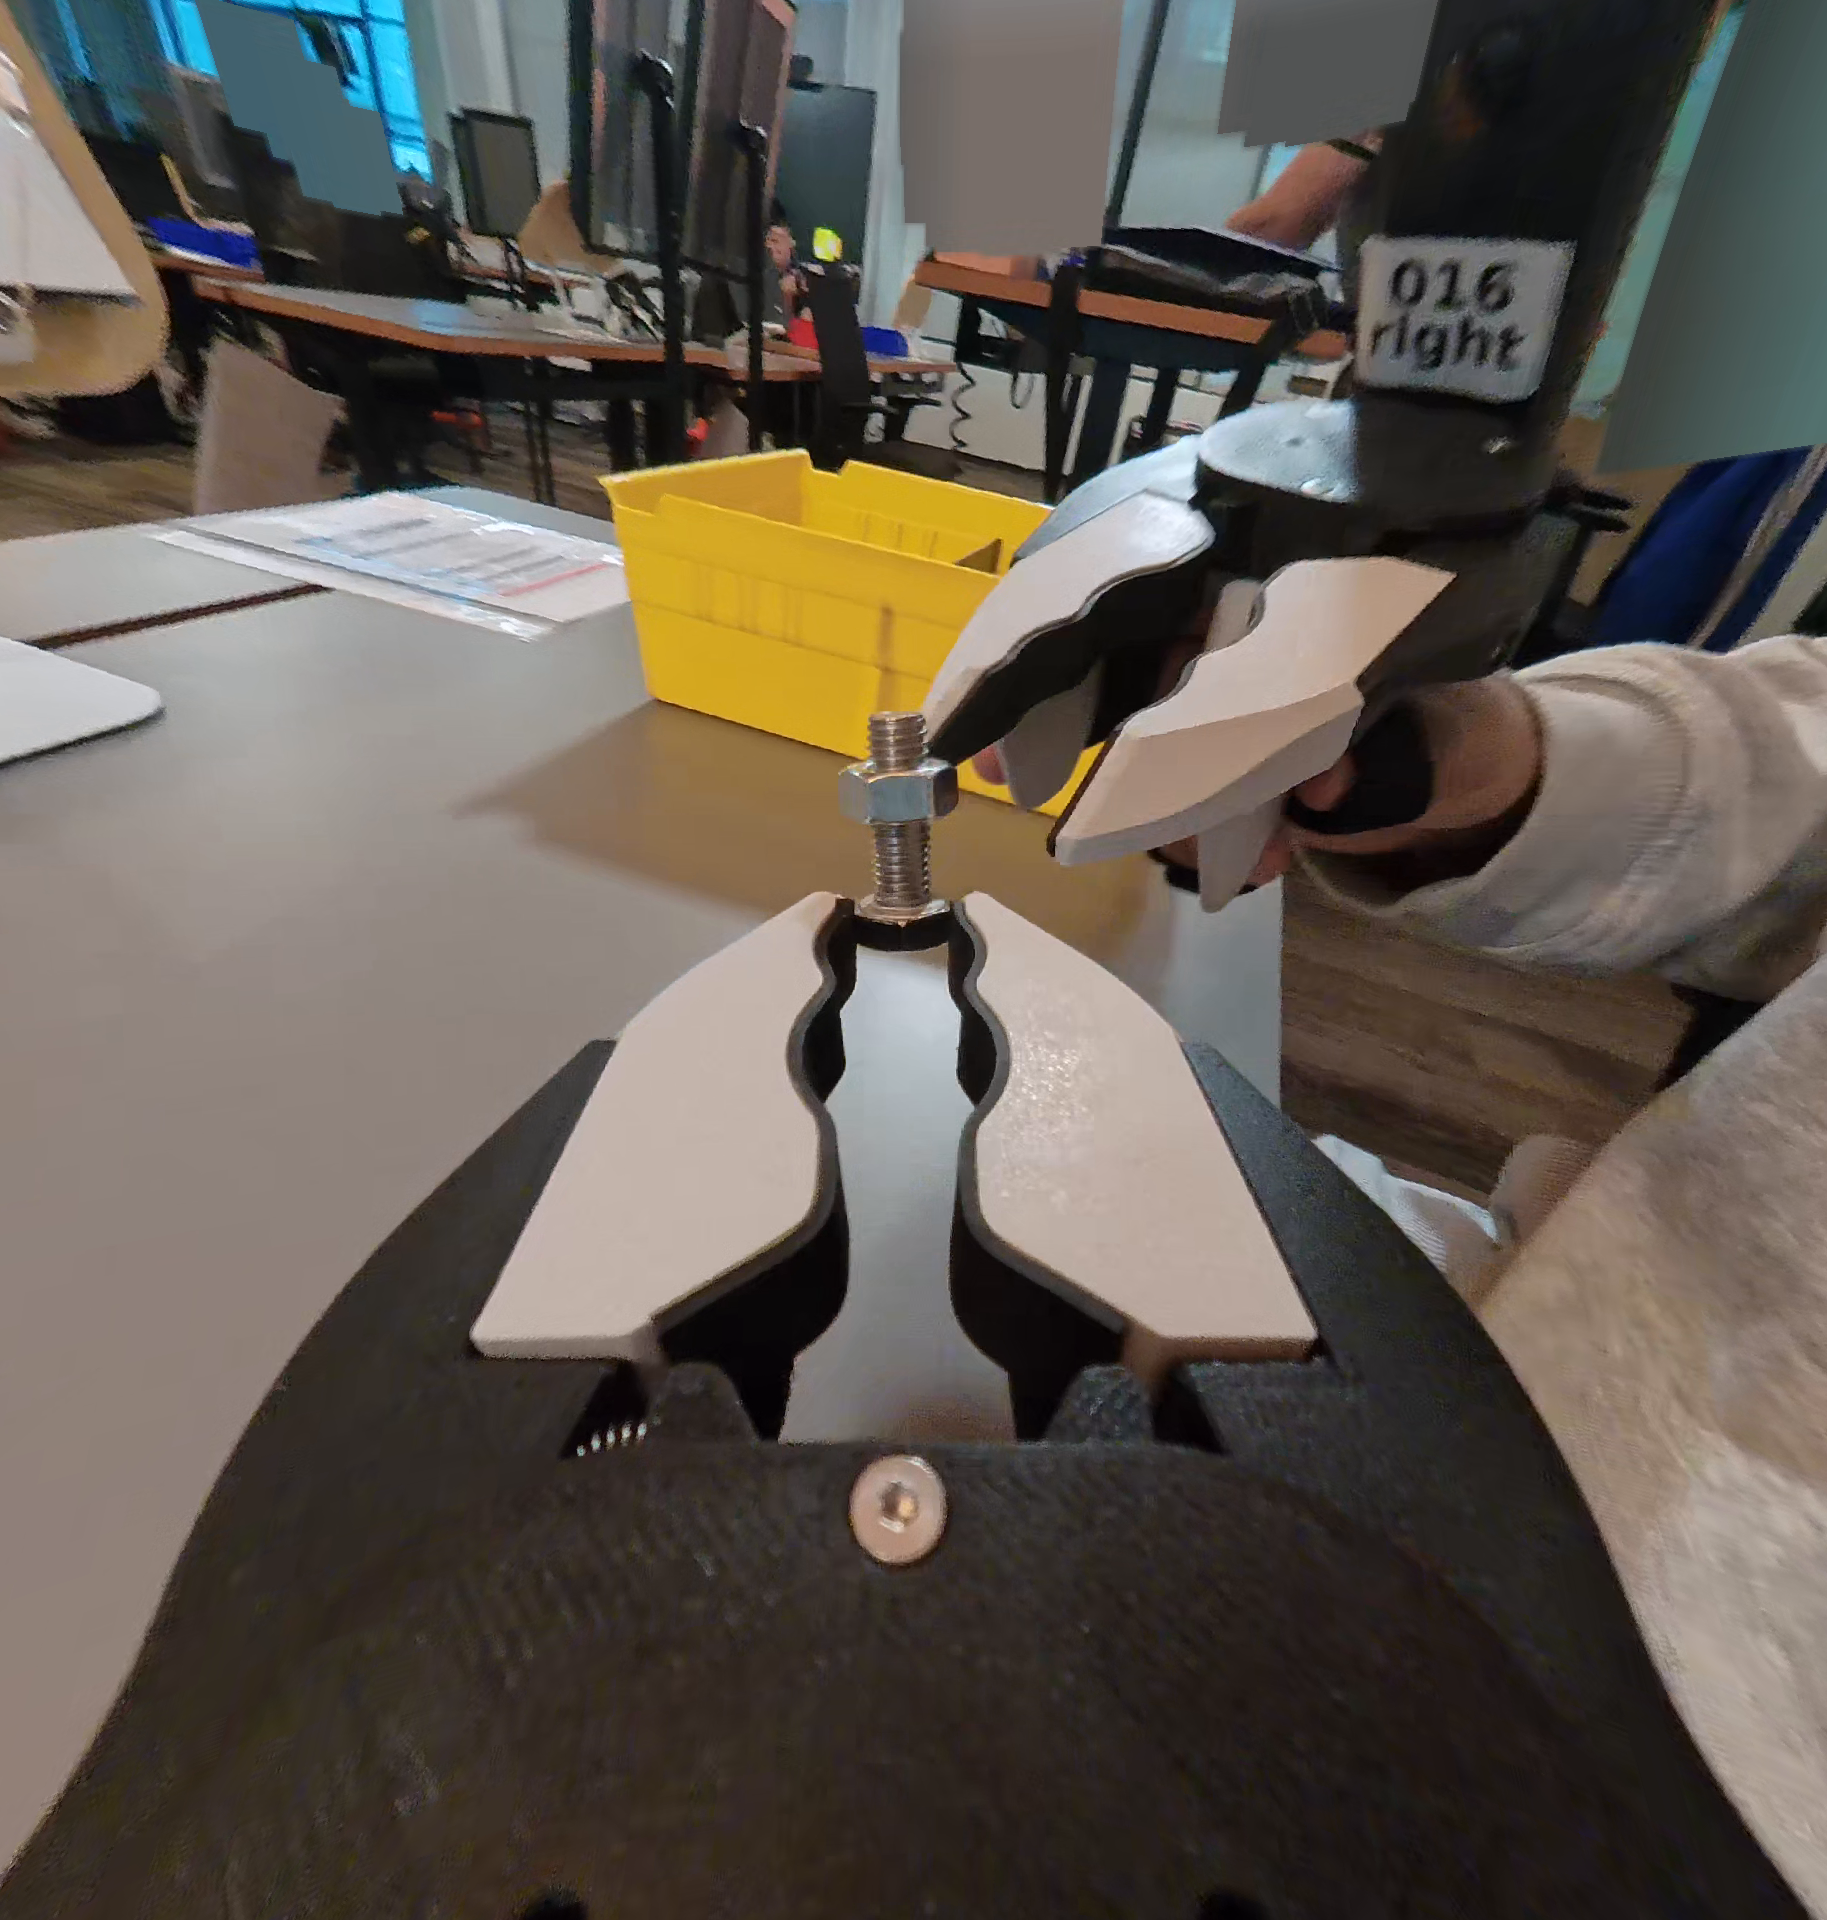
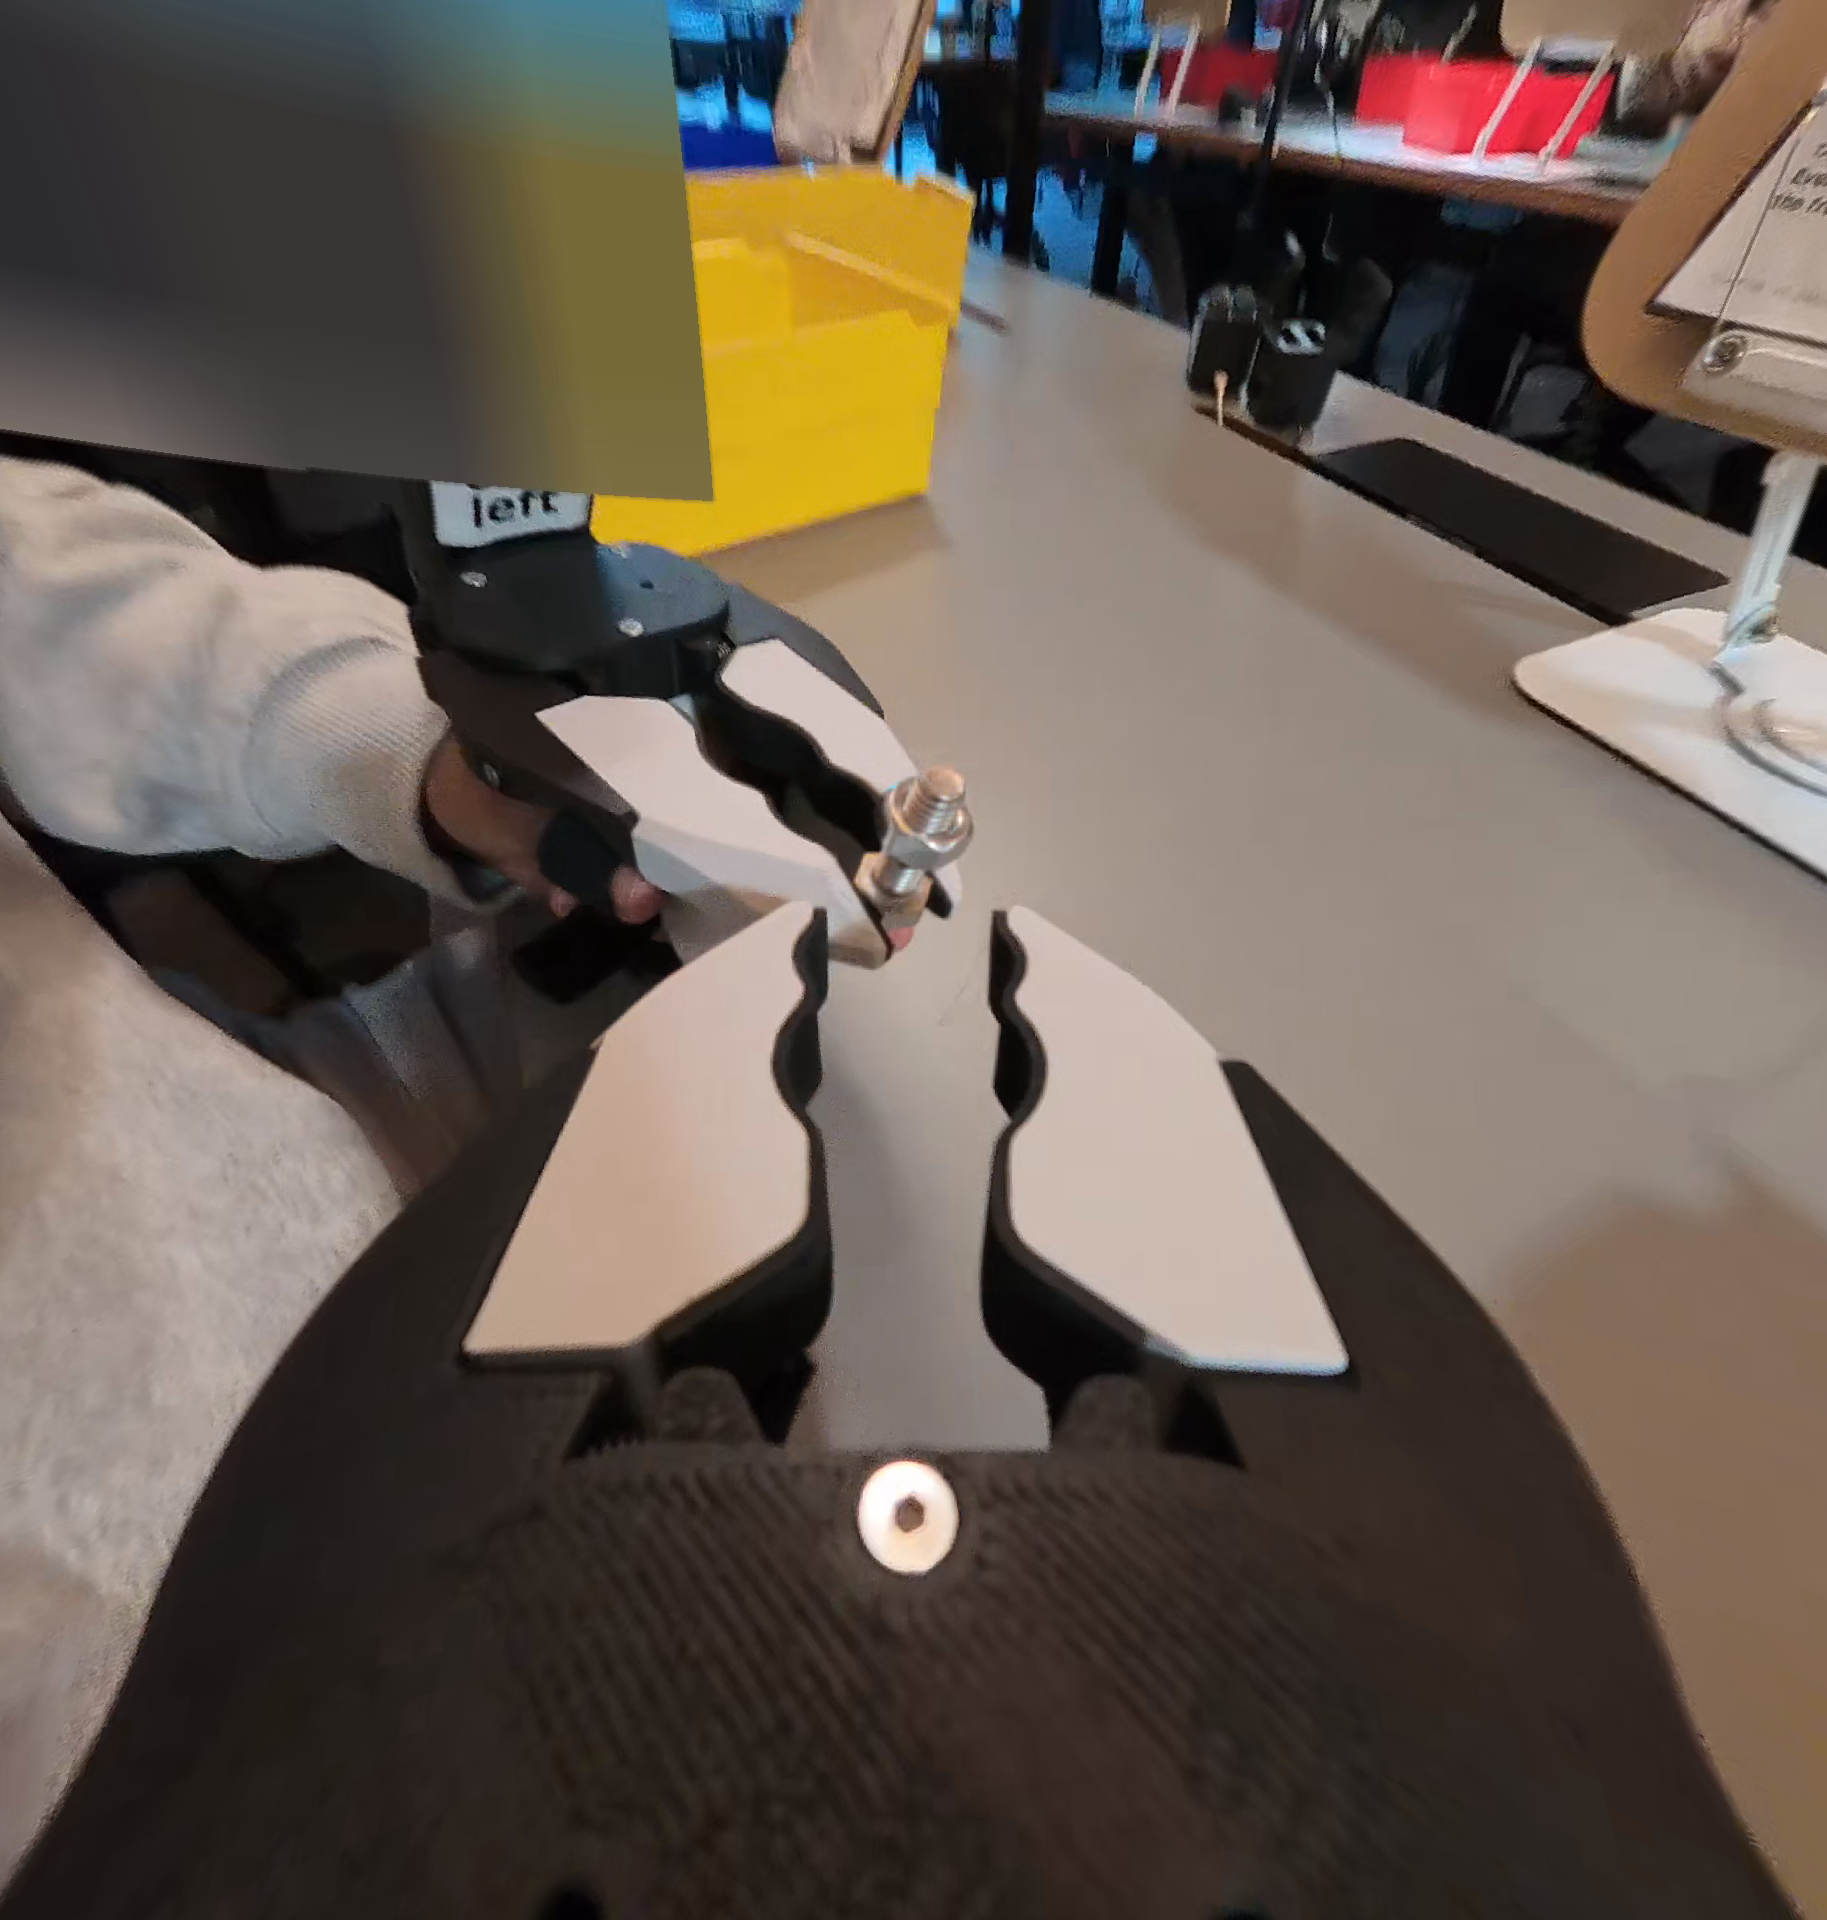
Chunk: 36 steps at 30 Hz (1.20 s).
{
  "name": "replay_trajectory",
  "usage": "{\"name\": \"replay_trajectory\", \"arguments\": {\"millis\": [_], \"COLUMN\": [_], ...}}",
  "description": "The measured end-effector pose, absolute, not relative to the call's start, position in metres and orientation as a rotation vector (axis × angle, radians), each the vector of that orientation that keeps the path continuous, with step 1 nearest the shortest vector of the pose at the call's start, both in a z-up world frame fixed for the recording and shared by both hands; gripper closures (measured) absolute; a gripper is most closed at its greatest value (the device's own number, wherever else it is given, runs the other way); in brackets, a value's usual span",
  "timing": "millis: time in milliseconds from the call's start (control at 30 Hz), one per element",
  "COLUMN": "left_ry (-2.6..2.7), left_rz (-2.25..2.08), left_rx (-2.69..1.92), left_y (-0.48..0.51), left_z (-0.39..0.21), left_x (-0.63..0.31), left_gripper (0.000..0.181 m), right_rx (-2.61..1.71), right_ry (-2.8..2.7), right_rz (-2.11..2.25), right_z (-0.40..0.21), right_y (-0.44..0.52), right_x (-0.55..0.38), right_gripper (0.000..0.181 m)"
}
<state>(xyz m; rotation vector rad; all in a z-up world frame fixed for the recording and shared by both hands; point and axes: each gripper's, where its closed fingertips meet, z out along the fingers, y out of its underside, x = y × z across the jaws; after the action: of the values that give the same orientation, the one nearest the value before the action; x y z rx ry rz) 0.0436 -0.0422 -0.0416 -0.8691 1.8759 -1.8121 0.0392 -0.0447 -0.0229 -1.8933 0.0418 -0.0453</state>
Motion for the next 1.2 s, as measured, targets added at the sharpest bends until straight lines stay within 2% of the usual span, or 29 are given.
{"name": "replay_trajectory", "arguments": {"millis": [100, 500, 900, 1200], "left_ry": [1.828, 1.870, 1.877, 1.831], "left_rz": [-1.789, -1.712, -1.775, -1.833], "left_rx": [-0.857, -0.772, -0.737, -0.795], "left_y": [-0.037, -0.043, -0.047, -0.042], "left_z": [-0.039, -0.038, -0.027, -0.020], "left_x": [0.046, 0.038, 0.028, 0.028], "left_gripper": [0.164, 0.164, 0.164, 0.163], "right_rx": [-2.069, -2.481, -2.631, -2.631], "right_ry": [0.006, -0.035, -0.253, -0.259], "right_rz": [-0.101, 0.153, 0.079, -0.103], "right_z": [-0.022, -0.012, -0.013, 0.013], "right_y": [-0.043, -0.029, -0.019, -0.026], "right_x": [0.042, 0.034, 0.006, 0.014], "right_gripper": [0.159, 0.164, 0.167, 0.166]}}
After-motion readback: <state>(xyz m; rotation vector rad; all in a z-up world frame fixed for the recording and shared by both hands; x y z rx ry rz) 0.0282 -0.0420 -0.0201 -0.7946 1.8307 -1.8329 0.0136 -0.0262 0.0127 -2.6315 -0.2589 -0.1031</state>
